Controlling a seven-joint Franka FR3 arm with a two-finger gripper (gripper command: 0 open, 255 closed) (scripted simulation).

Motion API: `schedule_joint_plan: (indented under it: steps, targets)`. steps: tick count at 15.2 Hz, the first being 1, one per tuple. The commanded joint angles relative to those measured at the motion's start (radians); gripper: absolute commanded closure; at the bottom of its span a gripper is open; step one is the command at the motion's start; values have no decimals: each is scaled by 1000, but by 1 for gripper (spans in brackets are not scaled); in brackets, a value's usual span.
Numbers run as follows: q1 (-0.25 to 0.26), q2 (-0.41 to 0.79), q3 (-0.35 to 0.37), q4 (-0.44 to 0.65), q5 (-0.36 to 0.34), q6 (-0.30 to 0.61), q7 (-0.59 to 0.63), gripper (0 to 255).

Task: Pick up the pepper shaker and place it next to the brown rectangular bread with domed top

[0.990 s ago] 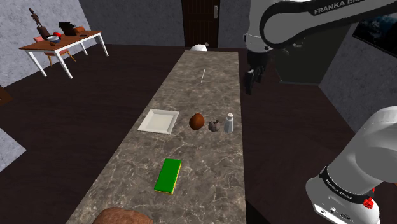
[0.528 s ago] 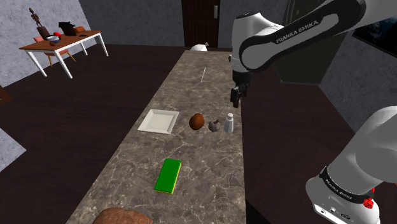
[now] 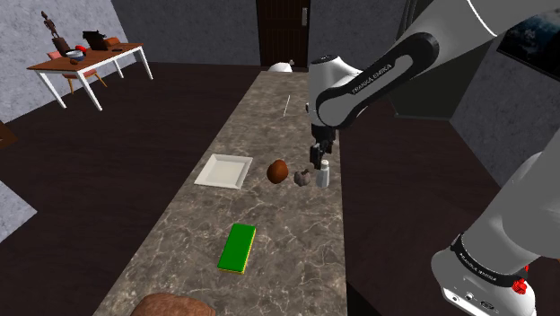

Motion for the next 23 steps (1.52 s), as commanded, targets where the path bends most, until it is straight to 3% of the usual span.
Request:
schedule_joint_plan:
  steps: [1,6,14,15,23]
  targets:
    - [0,18,0,-10,-3,28,2,0]
    - [-2,73,-4,-32,-19,105,13,0]
    - [-2,73,-4,-32,-19,105,13,0]
    - [-2,73,-4,-32,-19,105,13,255]
    - [-2,73,-4,-33,-19,105,13,255]
